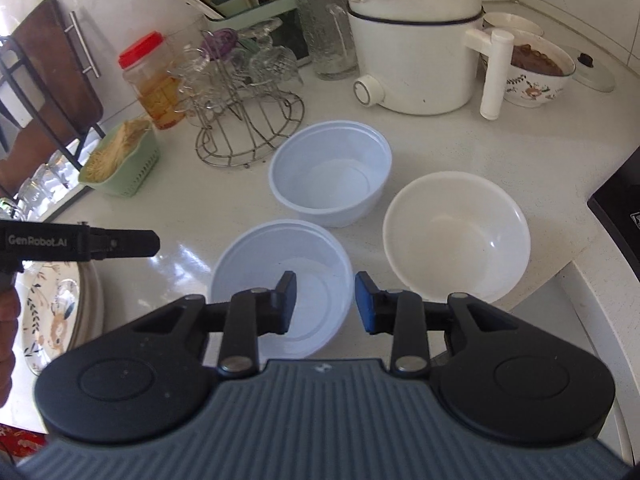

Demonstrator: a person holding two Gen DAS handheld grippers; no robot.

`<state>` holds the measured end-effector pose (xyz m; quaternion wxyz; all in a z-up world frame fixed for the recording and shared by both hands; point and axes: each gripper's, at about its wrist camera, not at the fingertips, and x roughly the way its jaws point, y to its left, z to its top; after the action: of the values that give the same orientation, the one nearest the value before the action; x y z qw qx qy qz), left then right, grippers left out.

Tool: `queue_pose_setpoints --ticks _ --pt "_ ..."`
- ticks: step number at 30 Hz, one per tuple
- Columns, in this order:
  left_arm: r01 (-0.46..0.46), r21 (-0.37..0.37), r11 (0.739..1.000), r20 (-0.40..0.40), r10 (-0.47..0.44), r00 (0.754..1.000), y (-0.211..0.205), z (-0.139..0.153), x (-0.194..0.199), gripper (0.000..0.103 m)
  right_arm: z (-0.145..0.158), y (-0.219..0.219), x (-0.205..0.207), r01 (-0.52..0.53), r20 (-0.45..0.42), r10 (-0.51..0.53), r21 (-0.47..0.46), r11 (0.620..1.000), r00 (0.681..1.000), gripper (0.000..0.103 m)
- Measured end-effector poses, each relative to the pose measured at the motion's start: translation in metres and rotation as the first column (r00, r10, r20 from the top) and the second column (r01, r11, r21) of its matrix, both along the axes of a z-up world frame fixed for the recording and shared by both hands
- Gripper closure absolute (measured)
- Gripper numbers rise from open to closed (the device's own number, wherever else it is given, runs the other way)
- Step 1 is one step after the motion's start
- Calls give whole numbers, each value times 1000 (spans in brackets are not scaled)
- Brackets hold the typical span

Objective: Organize plates and bowls
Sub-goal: 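Move both grippers to the rim of a clear plastic bowl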

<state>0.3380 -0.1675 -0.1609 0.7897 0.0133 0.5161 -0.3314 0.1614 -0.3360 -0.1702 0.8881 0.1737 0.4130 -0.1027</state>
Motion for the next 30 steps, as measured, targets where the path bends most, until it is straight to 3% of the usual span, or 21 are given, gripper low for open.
queue_pose_setpoints --ticks 11,15,22,30 --pt "7 25 1000 -121 -4 993 -27 -37 10 64 -26 -15 11 -17 -47 19 48 999 999 68" --pt "2 42 999 -117 3 993 -31 -39 12 66 -30 -16 14 -30 -45 32 50 998 998 68" --pt "15 66 998 -116 -7 993 -40 -39 10 79 -36 -16 18 -53 -43 55 59 997 998 70" --pt "-27 63 998 -136 36 990 -35 -33 9 79 -38 -14 18 -68 -34 72 96 993 997 74"
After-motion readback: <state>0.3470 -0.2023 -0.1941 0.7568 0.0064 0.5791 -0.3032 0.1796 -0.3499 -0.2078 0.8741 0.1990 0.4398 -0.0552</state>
